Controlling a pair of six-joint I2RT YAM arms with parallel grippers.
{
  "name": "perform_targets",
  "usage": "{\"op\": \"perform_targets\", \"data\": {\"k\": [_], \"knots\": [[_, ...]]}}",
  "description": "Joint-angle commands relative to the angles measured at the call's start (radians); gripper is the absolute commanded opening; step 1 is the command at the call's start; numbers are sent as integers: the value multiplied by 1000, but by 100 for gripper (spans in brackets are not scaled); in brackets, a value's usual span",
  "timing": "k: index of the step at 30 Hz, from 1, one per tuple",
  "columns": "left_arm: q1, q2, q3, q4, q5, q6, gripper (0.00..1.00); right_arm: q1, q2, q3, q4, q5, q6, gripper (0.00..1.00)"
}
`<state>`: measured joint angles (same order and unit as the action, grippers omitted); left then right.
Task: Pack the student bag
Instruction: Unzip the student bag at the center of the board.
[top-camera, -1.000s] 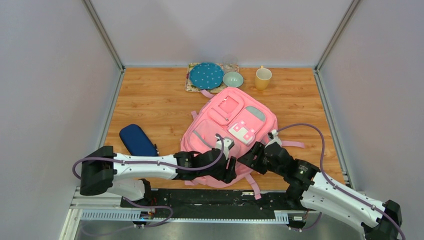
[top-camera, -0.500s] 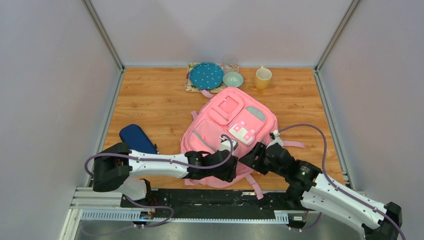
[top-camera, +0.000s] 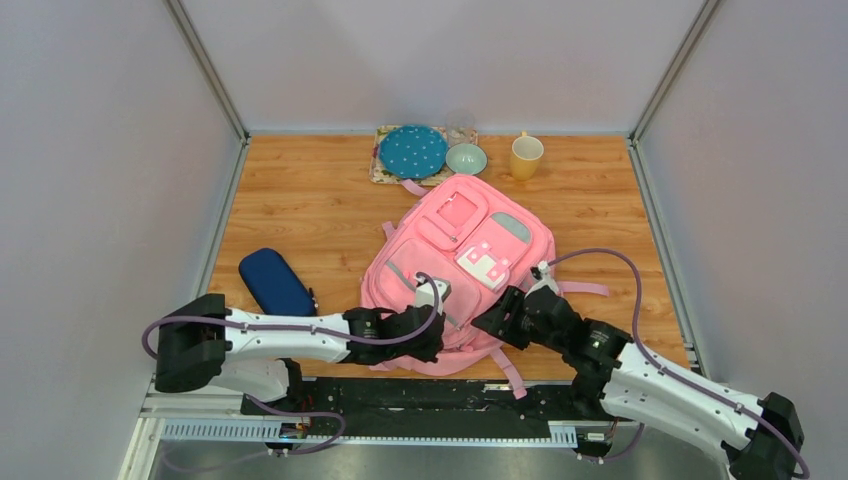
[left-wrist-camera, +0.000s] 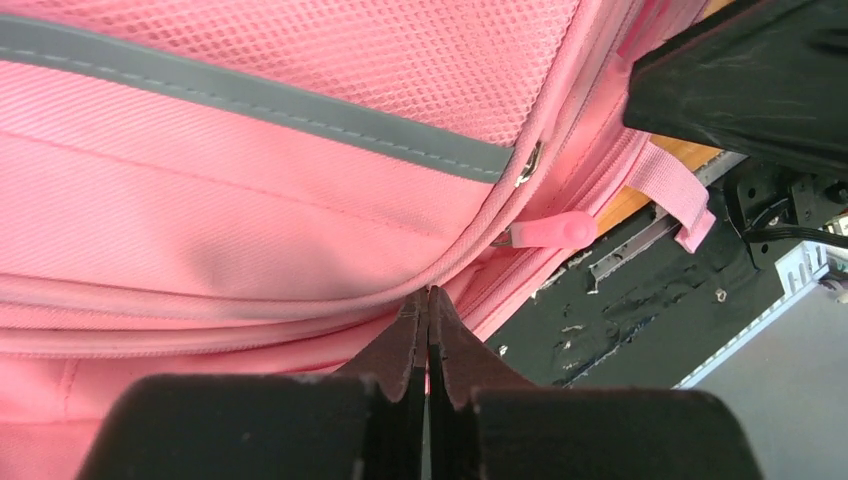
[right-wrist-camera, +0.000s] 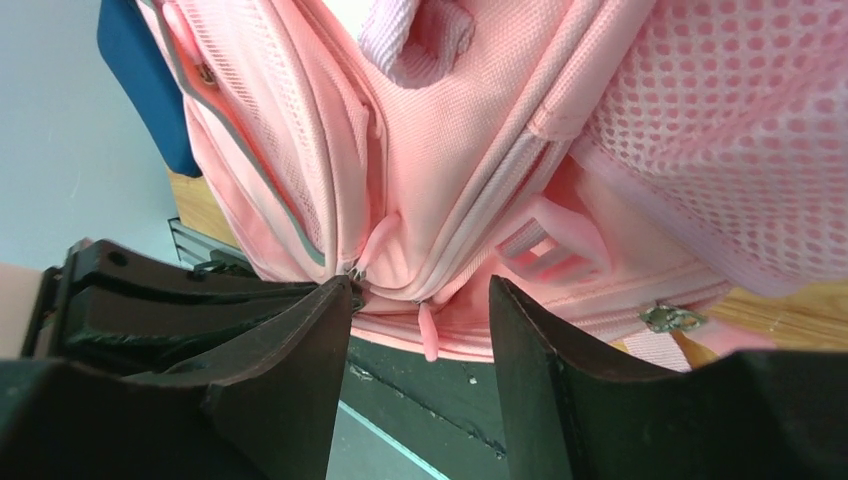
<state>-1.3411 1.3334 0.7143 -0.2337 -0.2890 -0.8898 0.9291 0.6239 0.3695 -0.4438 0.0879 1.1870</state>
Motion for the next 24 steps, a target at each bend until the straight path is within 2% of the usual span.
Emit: {"op": "perform_targets", "data": {"k": [1,7,14,17,18,19,21,23,24], "knots": [[-3,-85,-47,43,-7,18,0,7,57,9,125,30,16,56],[-4,-184,-118,93,7,20,0,5,155,8,232,81,9,53],[-6,-224,-141,89,10,18,0,2,195,-35,378,128,29,45],[-6,-224,-147,109,24,18,0,2,159,-76,475,147,68,30],[-6,-227,-150,119,28,18,0,2,142,-111,499,165,75,29],[-6,-227,-150,122,30,18,0,2,125,-127,522,177,82,29],[-7,-231,-153,137,34,18,0,1,79,-171,585,217,89,37],[-9,-234,-156,149,37,23,3,2,50,-188,615,239,88,50],[-9,-237,-154,152,37,26,6,1,46,-191,614,252,85,50]]}}
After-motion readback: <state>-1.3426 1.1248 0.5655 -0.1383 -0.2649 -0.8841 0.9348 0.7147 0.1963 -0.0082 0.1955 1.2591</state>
